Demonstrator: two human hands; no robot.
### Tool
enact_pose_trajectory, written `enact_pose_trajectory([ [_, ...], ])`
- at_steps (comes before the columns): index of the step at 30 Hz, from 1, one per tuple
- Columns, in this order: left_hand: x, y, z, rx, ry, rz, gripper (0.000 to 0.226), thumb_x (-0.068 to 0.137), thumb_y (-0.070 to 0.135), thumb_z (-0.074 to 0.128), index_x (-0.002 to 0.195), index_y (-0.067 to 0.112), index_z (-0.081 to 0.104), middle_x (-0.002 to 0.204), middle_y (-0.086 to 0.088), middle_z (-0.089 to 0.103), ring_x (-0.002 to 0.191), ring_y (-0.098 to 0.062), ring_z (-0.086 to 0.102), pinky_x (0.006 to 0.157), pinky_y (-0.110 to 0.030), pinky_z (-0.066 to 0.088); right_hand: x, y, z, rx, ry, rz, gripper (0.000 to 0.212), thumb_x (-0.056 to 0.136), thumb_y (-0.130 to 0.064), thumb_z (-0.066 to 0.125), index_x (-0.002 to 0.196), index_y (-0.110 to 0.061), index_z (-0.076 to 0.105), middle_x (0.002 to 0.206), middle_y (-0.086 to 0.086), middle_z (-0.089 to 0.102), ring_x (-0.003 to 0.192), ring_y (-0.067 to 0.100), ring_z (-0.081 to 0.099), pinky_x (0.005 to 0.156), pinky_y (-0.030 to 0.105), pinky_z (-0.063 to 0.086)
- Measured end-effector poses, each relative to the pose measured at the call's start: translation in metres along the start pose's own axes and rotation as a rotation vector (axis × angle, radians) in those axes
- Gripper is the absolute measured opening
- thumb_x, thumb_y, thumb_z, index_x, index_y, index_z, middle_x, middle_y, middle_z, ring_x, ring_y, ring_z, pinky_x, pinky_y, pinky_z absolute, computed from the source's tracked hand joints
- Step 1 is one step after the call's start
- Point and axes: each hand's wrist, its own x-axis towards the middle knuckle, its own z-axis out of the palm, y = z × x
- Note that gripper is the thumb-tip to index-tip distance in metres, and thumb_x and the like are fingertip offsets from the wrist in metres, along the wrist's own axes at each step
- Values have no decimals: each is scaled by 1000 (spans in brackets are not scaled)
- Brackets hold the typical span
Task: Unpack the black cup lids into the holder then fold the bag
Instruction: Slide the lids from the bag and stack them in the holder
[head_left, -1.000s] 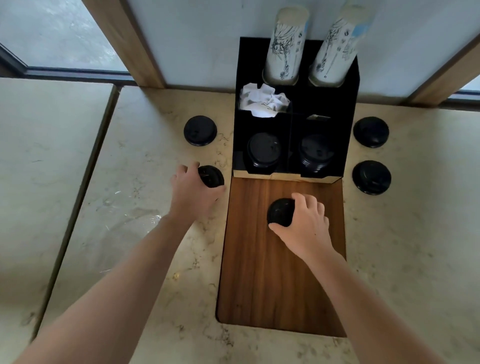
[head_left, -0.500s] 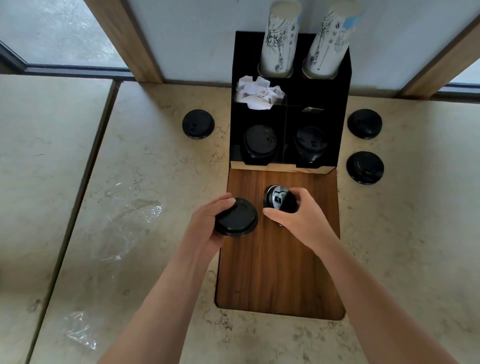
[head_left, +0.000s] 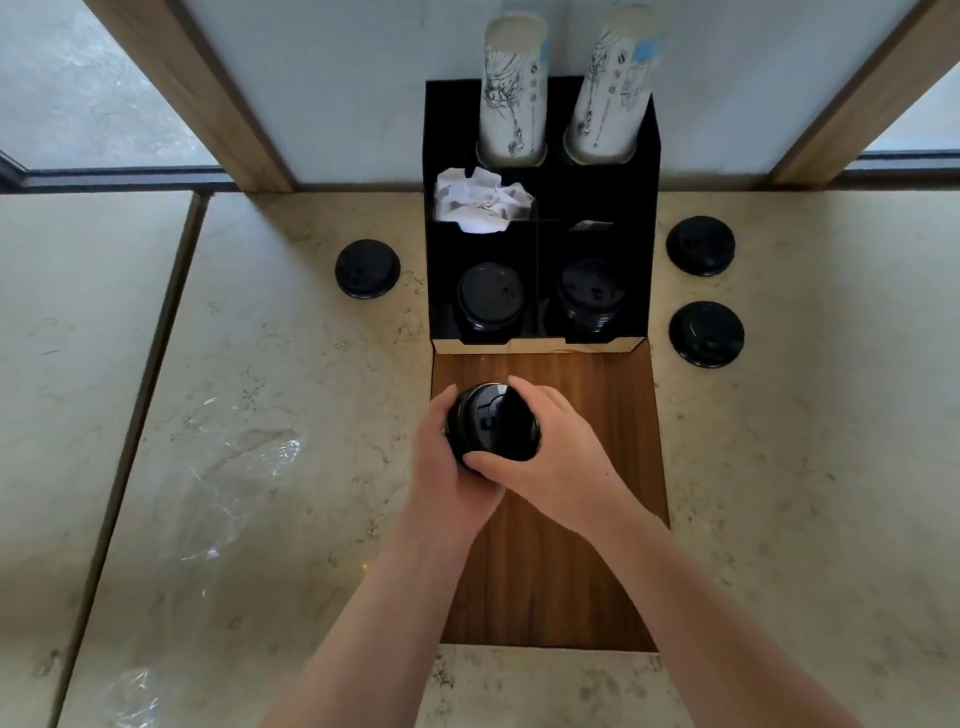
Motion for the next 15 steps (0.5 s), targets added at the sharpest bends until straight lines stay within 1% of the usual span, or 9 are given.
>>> enact_pose_trajectory([
  [3,8,-8,8,115,-17,-70,51,96,44,62,132,8,68,119,-21,77,102,-37,77,76,-44,64,-1,9,-15,-159,35,-70,99,70,-77,60,155,-33,34,150,-17,45,138,8,31,109,32,36],
  [5,14,-11,12,196,-71,-145,55,96,53,60,129,12,72,122,-19,77,106,-36,76,77,-45,63,-2,12,-28,-214,35,-85,94,72,-76,58,154,-35,36,150,-18,44,140,10,27,113,40,35],
  [7,19,-14,21,273,-147,-211,60,91,65,61,122,16,77,126,-19,75,111,-36,75,83,-48,61,0,15,-44,-264,-36,-56,93,72,-77,59,153,-37,37,150,-19,45,141,12,29,115,47,33],
  [9,26,-19,33,330,-181,-261,54,85,57,73,119,16,78,126,-17,75,108,-36,75,82,-48,60,4,22,-66,-237,-193,-10,94,69,-80,60,151,-39,40,149,-19,48,140,15,34,115,51,36],
  [11,33,-26,49,345,-180,-308,44,82,41,81,115,13,79,119,-18,75,100,-37,74,73,-44,58,12,36,-93,-22,-259,18,89,69,-77,64,147,-36,48,143,-15,55,134,14,47,109,48,47],
  [12,37,-30,57,351,-176,-331,41,81,35,79,114,12,79,116,-20,74,97,-39,73,70,-42,57,19,48,-108,77,-145,51,86,73,-73,66,146,-31,52,142,-10,58,131,14,52,108,45,49],
  [13,41,-34,66,362,-174,-348,40,79,33,77,113,11,78,114,-21,73,95,-41,73,68,-42,56,28,63,-123,98,55,115,83,77,-67,70,147,-26,52,143,-5,57,131,16,53,109,42,48],
  [14,46,-37,75,372,-174,-358,40,76,31,75,110,11,78,114,-22,72,94,-42,72,68,-41,56,40,79,-138,24,245,201,82,81,-58,74,149,-22,49,147,1,53,135,22,49,111,42,44],
  [15,49,-41,85,372,-174,-366,40,73,30,73,107,11,79,115,-22,71,94,-42,71,69,-41,56,53,94,-151,-86,339,298,86,83,-51,78,154,-20,42,152,6,46,141,29,41,114,45,40],
])
